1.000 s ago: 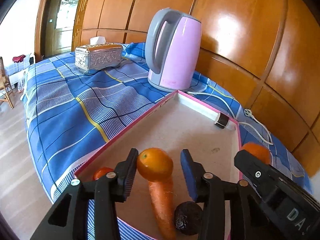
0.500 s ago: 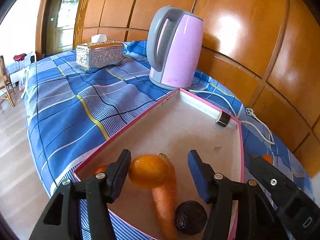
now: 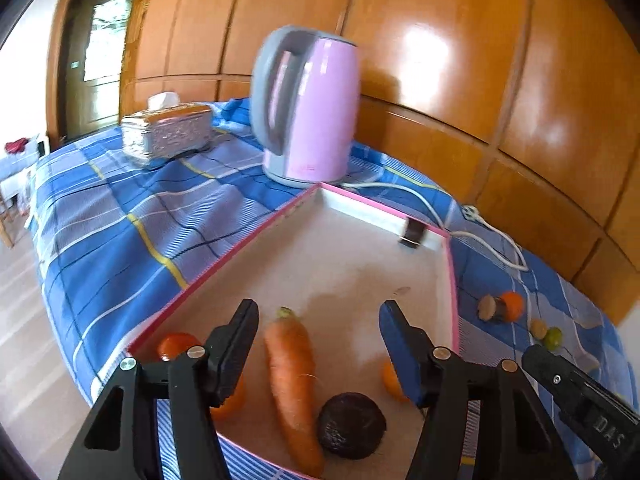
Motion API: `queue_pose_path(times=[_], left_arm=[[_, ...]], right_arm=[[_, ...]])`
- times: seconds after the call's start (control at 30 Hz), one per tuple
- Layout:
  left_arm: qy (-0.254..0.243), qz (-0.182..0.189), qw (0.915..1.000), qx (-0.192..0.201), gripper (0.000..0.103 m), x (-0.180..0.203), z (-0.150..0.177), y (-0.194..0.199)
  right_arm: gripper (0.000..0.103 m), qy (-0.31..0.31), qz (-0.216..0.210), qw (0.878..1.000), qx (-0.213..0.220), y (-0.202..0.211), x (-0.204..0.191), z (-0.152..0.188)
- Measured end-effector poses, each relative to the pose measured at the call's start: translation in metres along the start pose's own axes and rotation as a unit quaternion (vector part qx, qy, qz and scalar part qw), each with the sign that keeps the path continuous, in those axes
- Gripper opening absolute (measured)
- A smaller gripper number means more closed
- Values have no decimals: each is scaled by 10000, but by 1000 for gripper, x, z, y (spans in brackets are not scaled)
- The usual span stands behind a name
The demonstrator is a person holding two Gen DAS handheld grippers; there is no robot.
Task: Organize fruits
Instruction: 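Open left and right tools to drop the oranges into the tray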
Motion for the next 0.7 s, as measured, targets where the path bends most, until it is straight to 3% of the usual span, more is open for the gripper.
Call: queue_pose_path(times=[0.5,0.7], left_arm=[[-689,938,9930,-201,63,51,16,7],[-897,1167,9890,-172,55,63,18,13]], right_arm=[[52,-332,797,9963,38,4,78,11],[52,-537,1038,9931,52,2,105,12]])
Point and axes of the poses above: each gripper's, at about its wrist camera, not at the fingertips, and y roughly against the way its jaws point, x to its right, z to its underside, the point moved 8 cm from there along -y, roughly the way its jaws point, and after that the axes turned 15 degrees about x, right-handed, at the moved point
